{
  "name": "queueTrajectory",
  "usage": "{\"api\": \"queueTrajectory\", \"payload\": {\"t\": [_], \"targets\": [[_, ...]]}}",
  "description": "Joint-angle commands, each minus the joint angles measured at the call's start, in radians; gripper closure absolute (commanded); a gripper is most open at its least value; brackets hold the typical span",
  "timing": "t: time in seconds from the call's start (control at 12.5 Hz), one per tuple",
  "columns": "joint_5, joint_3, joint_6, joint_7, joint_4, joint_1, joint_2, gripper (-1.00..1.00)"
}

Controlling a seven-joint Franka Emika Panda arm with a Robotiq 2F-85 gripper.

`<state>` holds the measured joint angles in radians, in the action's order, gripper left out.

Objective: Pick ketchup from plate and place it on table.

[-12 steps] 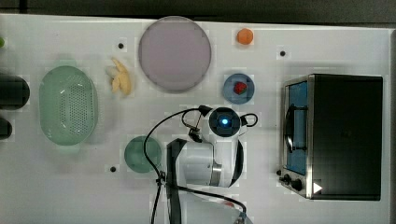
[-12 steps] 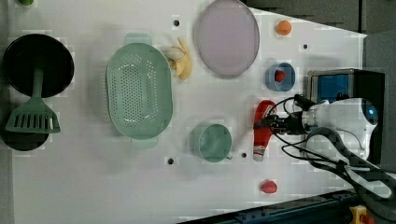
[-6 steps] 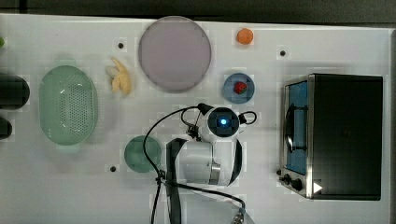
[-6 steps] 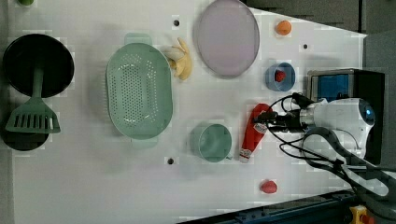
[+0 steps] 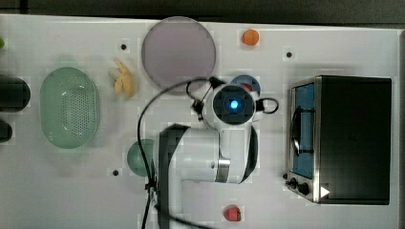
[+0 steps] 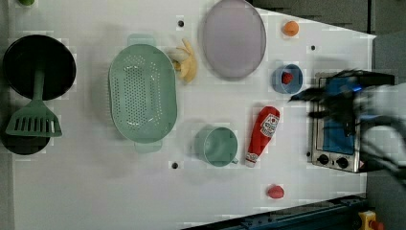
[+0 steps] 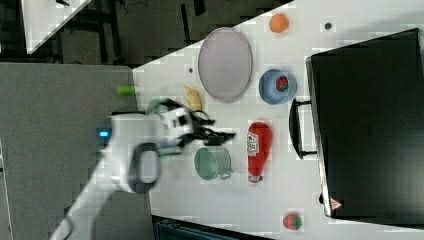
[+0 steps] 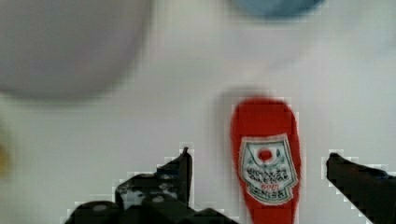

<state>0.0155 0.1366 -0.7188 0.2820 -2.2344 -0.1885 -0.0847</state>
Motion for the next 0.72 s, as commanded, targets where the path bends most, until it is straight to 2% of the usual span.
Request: {"api": "queueTrajectory", "payload": {"t": [0.08,0.4,0.56,0.72], "targets": [[0.000,0.006,0.212,-0.286,0.186,0.009,0.105,-1.00],[-0.003,0.005,0.540,-0.295,0.431,0.009,0.112,-1.00],[-0.003,0.003,0.631,-0.295,0.482,0.009,0.112,-1.00],[-0.004,-0.001,0.628,-0.295,0.488,0.009,0.112,-1.00]]}}
